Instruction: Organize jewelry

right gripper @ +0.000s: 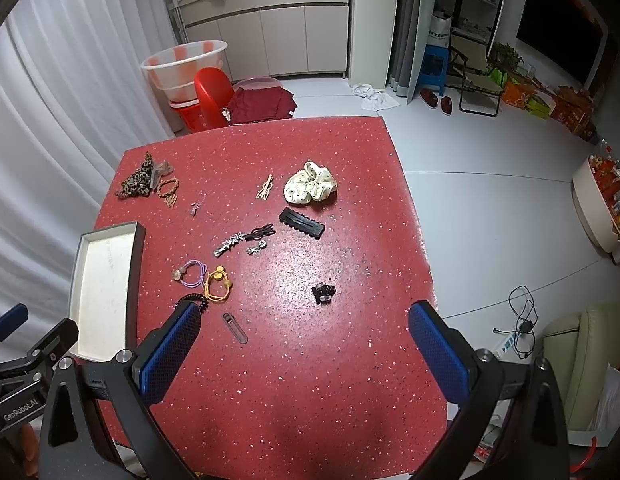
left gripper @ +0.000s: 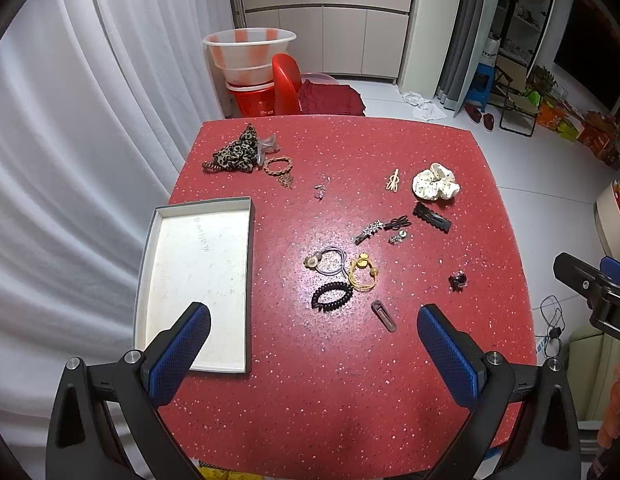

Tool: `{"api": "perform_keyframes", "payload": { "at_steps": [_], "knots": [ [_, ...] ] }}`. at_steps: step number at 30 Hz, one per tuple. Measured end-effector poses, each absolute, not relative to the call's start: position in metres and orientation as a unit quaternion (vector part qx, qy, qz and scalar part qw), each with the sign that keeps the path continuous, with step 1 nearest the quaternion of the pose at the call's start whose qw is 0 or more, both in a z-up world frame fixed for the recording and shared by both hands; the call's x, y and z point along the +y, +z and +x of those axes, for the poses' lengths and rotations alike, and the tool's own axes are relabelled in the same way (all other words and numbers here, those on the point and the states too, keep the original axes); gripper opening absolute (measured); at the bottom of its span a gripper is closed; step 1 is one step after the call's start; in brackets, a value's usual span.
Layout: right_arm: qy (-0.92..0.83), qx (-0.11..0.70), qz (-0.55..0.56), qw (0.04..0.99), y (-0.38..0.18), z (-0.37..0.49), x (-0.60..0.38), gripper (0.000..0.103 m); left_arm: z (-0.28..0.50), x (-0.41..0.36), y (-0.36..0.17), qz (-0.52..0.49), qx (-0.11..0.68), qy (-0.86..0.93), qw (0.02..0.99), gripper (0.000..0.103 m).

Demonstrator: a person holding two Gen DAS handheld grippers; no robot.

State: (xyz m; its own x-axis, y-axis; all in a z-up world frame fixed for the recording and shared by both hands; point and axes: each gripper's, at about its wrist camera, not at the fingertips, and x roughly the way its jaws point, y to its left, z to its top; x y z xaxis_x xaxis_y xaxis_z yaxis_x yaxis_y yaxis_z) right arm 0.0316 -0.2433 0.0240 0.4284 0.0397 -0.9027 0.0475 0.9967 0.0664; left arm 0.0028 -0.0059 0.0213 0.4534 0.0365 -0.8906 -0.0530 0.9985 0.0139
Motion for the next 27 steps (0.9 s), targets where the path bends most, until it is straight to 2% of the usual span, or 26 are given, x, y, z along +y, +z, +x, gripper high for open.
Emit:
{"api": "perform_keyframes", "payload": {
  "at_steps": [27],
  "knots": [
    [0.001, 0.536, 0.04, 0.843, 0.0218, 0.0323, -0.2388, 0.103, 0.0047, -0.0006, 0.0197, -0.009, 0.526, 0.03, 0.85, 0.103]
  ]
}}
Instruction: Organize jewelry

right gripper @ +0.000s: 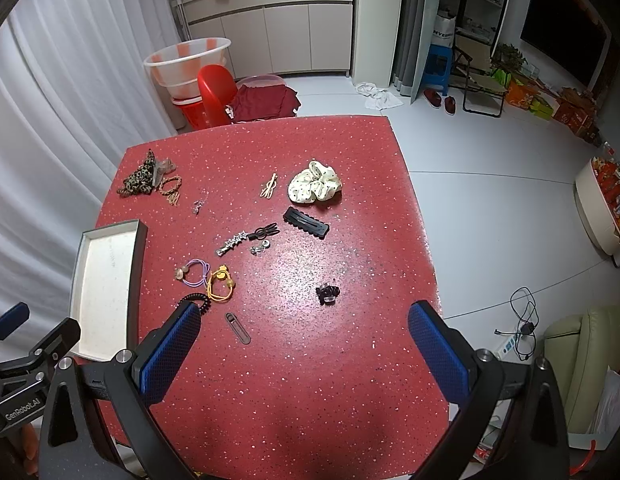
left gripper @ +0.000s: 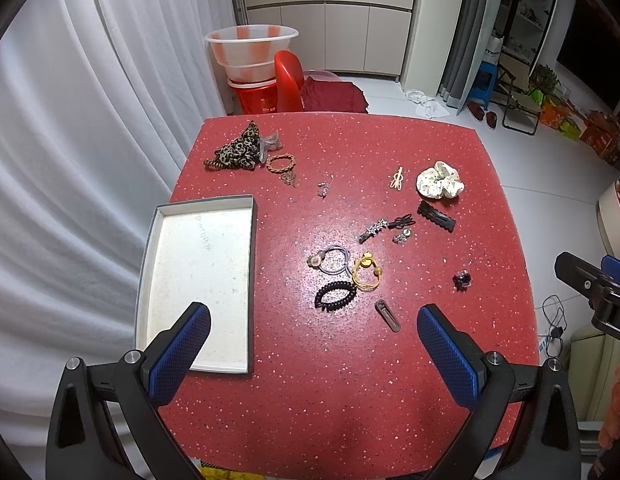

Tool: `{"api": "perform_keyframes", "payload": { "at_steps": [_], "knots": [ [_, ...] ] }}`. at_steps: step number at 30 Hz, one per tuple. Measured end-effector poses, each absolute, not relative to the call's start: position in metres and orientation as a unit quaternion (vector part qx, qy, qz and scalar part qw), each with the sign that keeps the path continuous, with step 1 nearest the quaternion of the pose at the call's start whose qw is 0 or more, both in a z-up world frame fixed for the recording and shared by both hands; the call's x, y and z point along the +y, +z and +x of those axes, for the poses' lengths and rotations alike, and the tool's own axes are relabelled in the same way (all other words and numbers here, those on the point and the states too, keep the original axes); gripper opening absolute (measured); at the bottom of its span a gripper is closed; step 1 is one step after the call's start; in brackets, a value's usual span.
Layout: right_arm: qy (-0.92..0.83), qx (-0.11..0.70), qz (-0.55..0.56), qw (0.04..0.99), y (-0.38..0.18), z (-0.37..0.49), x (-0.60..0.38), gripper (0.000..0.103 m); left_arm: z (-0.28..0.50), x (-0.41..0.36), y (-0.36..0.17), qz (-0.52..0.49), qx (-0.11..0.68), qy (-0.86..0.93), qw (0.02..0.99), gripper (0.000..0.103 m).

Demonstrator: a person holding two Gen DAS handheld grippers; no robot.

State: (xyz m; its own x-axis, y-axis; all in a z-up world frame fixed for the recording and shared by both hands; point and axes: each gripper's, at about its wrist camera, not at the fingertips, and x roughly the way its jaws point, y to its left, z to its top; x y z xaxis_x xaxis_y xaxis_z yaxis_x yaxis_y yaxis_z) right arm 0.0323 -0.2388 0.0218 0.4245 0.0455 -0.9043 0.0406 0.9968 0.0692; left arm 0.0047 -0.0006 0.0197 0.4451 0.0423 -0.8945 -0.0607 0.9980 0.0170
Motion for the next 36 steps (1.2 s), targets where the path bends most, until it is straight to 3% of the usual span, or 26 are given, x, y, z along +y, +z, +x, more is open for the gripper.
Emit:
{"api": "perform_keyframes", "payload": {
  "at_steps": [36],
  "knots": [
    [0.006, 0.549, 0.041, 0.835, 0.009, 0.036, -0.24, 0.103, 0.009, 0.0, 0.007, -0.006, 0.543, 0.033, 0.839, 0.103]
  ]
}}
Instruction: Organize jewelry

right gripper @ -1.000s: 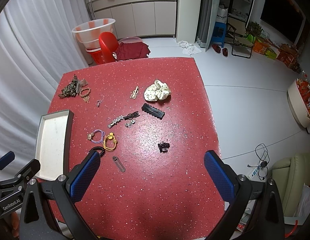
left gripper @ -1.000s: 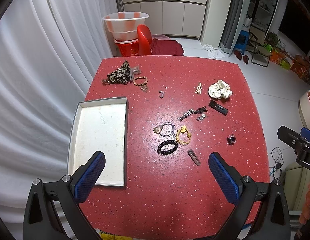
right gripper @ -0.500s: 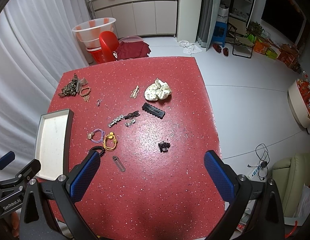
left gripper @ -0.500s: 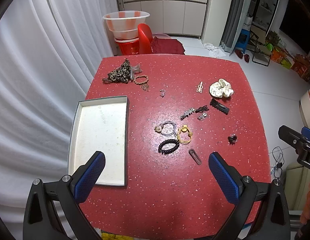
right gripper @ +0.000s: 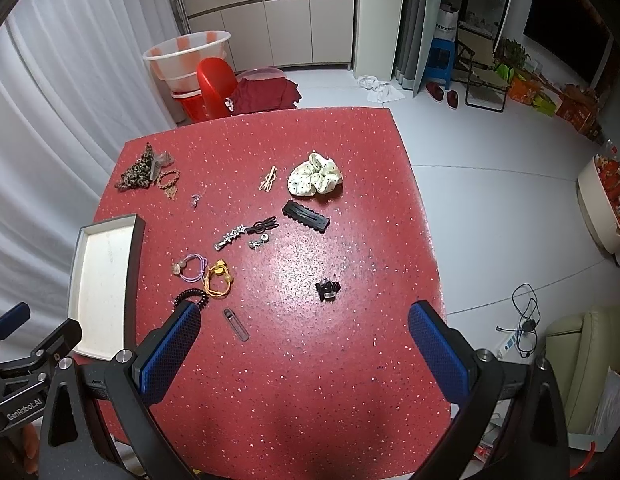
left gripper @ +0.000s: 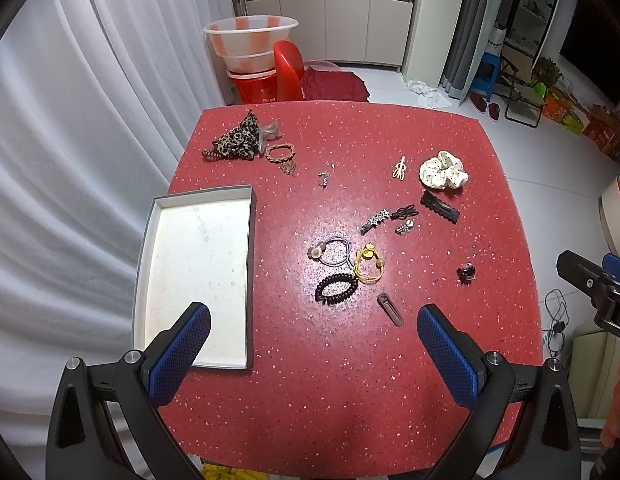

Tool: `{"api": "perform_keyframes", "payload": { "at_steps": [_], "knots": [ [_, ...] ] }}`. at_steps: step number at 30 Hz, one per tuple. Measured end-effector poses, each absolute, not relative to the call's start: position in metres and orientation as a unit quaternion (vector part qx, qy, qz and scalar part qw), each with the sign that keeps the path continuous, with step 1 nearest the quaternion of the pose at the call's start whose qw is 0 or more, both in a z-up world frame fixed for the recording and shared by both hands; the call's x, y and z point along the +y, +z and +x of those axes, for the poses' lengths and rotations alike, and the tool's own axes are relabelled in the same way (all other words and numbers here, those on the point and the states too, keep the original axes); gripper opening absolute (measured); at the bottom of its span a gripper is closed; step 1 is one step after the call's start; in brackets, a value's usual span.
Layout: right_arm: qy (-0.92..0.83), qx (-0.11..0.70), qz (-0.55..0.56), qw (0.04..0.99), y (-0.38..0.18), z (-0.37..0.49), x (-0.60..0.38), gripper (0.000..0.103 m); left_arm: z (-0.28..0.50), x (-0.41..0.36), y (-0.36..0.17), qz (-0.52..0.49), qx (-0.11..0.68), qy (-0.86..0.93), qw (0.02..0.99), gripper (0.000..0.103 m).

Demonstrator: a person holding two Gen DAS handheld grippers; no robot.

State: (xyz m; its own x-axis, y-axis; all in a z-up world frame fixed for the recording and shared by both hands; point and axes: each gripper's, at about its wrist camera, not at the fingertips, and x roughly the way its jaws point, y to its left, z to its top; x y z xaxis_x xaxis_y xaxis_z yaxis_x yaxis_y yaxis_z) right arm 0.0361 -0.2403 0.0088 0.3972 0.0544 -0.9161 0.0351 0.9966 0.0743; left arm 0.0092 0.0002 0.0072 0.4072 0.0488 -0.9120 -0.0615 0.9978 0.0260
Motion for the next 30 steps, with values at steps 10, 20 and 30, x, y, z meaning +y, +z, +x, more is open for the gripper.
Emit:
{"api": "perform_keyframes", "payload": {
  "at_steps": [10, 20, 30],
  "knots": [
    [0.007, 0.572, 0.045, 0.819, -0.012, 0.043, -0.247, 0.103, 0.021, 0.009, -0.02, -0.024, 0.565, 0.044, 0.824, 0.103],
    [0.0, 0.606, 0.047, 0.794, -0.056, 0.052, -0.257, 0.103, 0.048, 0.008, -0.074, -0.047, 0.592, 0.036, 0.803, 0.103],
    [-0.005, 0.632, 0.047, 0.773, -0.121, 0.078, -0.265, 0.103, 0.086, 0.008, -0.137, -0.07, 0.606, 0.044, 0.791, 0.103]
  ]
}}
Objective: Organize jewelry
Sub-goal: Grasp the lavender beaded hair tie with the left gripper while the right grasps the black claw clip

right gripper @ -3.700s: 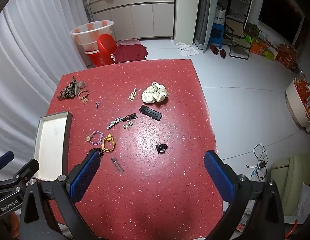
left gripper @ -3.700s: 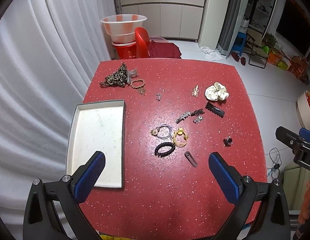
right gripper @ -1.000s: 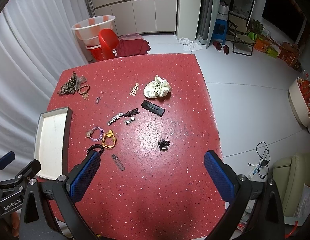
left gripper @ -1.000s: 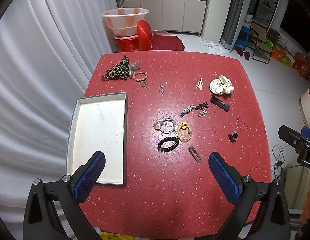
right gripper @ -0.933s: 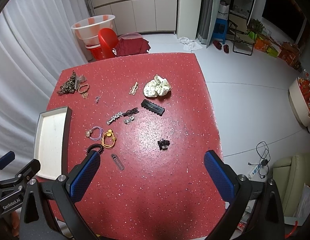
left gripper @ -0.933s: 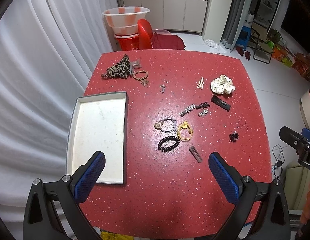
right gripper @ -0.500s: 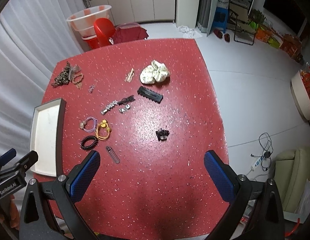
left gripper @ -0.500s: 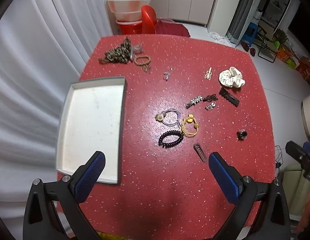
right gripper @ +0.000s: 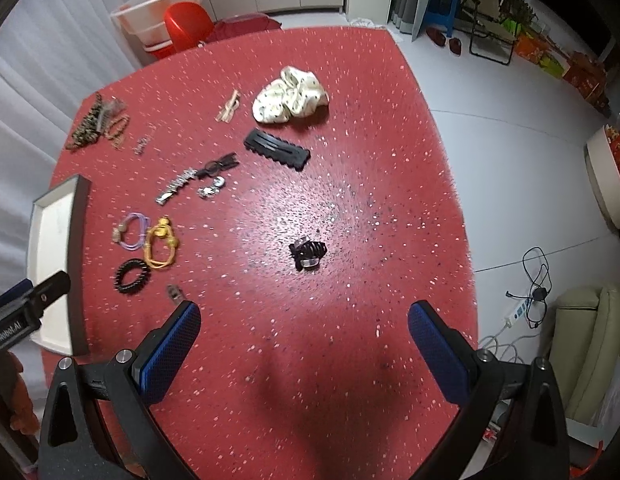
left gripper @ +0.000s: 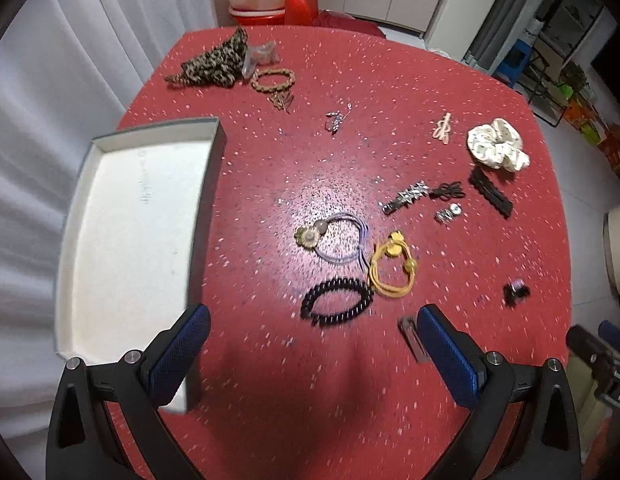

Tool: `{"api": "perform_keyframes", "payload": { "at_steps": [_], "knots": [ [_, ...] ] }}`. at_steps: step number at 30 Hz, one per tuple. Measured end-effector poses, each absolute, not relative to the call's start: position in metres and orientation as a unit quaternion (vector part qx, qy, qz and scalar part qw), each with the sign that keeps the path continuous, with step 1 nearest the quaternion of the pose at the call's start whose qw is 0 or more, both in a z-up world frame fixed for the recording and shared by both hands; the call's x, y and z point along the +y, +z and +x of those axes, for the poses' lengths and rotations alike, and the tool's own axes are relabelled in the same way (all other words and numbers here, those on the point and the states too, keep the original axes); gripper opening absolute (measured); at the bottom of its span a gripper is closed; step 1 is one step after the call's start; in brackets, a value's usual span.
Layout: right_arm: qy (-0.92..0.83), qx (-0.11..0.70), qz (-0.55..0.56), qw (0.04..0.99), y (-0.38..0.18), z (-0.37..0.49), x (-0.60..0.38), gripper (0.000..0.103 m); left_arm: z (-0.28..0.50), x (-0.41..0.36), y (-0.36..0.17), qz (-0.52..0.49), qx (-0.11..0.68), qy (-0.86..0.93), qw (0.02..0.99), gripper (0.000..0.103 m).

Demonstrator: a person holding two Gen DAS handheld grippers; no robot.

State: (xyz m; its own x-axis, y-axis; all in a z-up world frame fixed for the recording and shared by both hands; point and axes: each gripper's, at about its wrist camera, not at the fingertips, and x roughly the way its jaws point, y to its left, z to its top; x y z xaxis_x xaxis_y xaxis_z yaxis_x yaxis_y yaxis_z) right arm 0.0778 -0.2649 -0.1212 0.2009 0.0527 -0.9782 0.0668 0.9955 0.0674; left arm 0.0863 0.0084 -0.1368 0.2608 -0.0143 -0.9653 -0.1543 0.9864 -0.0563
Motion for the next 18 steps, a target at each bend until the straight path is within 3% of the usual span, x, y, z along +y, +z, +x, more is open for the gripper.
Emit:
{"api": "perform_keyframes", "payload": {
  "at_steps": [8, 10, 18],
  "knots": [
    [-0.006, 0.64, 0.04, 0.768, -0.168, 0.102, -0.27, 0.103, 0.125, 0.015, -0.178, -0.096, 0.602, 0.062, 0.791, 0.103],
    [-0.007, 0.641, 0.039, 0.766, -0.177, 0.106, -0.27, 0.103, 0.131, 0.016, -0.187, -0.096, 0.6, 0.063, 0.792, 0.096],
    [-0.005, 0.635, 0.032, 0.772, -0.204, 0.115, -0.271, 0.103, 0.148, 0.015, -0.215, -0.081, 0.6, 0.051, 0.795, 0.092]
  ]
}}
